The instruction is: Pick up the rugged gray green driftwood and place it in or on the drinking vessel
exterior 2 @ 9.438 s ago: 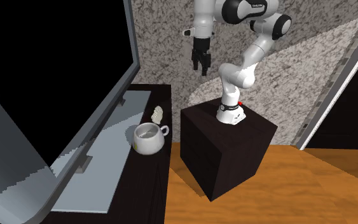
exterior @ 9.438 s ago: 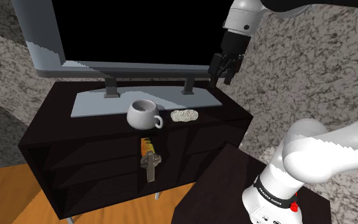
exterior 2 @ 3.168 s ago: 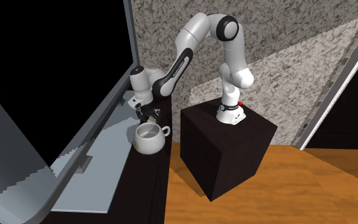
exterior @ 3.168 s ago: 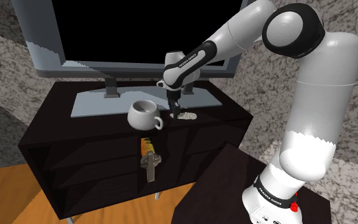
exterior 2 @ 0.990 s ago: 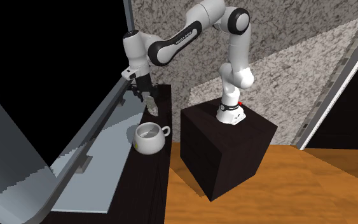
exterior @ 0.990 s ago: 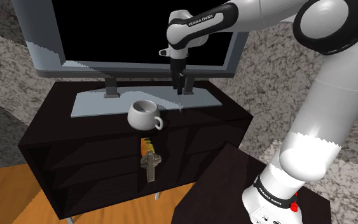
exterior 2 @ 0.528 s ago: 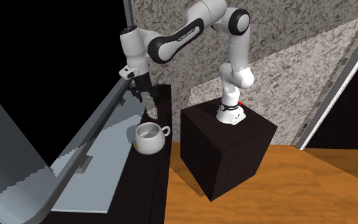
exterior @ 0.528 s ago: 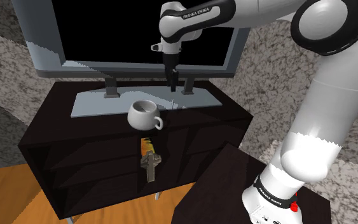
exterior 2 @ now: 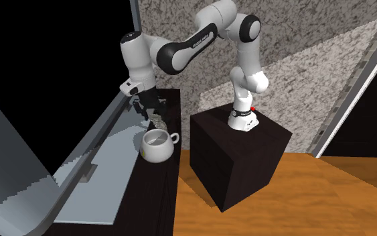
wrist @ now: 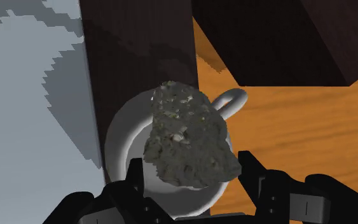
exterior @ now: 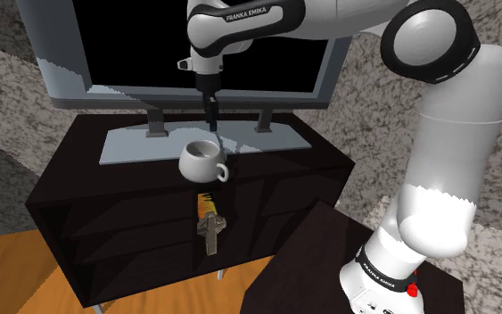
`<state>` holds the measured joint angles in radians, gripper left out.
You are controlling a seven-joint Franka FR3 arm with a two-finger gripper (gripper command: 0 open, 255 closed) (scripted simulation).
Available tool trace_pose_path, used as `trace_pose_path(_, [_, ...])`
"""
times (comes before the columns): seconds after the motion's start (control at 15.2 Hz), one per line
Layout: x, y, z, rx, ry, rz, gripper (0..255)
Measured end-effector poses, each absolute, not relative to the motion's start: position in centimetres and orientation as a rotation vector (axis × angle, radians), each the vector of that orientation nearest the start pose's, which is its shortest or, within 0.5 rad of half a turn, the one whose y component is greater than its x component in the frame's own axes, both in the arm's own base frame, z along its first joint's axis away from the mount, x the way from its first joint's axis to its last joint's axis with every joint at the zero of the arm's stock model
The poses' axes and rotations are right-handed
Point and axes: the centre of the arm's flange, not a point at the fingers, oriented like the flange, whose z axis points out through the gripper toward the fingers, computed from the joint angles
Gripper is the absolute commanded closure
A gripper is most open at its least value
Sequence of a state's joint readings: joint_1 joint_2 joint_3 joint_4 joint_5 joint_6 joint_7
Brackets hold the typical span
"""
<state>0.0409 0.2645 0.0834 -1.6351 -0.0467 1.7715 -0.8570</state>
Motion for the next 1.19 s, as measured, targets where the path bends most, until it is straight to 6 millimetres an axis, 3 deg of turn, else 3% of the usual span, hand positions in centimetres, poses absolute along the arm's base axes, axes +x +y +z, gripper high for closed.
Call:
trace_pose_path(0.33, [64.8,12.9,45.2,-2.736,-1.481,0.198,255])
trace_pose_path(1.19, [65.1,13.6,38.9,-2.737,-1.479,0.198,255])
